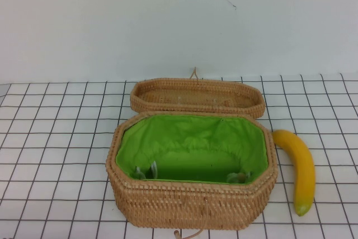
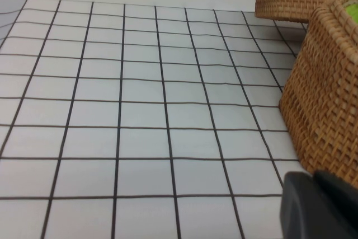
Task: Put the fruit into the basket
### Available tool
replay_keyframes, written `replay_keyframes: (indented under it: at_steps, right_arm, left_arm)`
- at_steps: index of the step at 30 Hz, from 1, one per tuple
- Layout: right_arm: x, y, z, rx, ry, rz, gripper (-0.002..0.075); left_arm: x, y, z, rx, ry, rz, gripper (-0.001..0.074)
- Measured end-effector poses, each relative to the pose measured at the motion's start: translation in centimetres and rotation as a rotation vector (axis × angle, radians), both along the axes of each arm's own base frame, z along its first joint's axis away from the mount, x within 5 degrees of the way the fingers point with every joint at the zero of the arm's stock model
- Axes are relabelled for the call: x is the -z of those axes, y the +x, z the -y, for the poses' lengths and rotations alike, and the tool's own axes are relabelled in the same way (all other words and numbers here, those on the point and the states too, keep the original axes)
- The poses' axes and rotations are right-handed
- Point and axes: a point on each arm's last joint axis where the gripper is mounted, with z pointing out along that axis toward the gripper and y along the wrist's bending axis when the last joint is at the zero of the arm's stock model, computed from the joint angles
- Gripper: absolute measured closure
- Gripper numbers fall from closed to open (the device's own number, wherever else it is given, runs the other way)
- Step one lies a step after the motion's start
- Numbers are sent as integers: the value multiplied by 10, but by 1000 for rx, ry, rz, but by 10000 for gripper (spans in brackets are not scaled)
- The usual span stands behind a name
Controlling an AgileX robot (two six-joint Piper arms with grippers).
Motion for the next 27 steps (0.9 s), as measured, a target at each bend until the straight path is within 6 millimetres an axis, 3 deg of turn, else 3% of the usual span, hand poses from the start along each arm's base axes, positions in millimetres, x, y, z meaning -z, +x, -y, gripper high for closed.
replay_keyframes:
  at_steps: [6, 9, 15, 19, 22, 27]
  right_arm:
    - [-14, -5, 11, 135, -15, 143, 729]
    - [-34, -12, 15, 196, -70, 250, 729]
    - [-102, -37, 10, 308, -418, 448, 729]
    - [-151, -52, 8, 399, -597, 492, 729]
    - [-183, -48, 4, 378, -705, 445, 729]
    - [-230, -20, -8, 223, -872, 293, 729]
  left_arm:
    - [0, 0, 0, 0, 0, 0, 735]
    - [0, 0, 0, 0, 0, 0, 735]
    - [0, 0, 0, 0, 0, 0, 735]
    - [0, 0, 0, 0, 0, 0, 735]
    - [0, 0, 0, 0, 0, 0, 735]
    - [0, 0, 0, 0, 0, 0, 735]
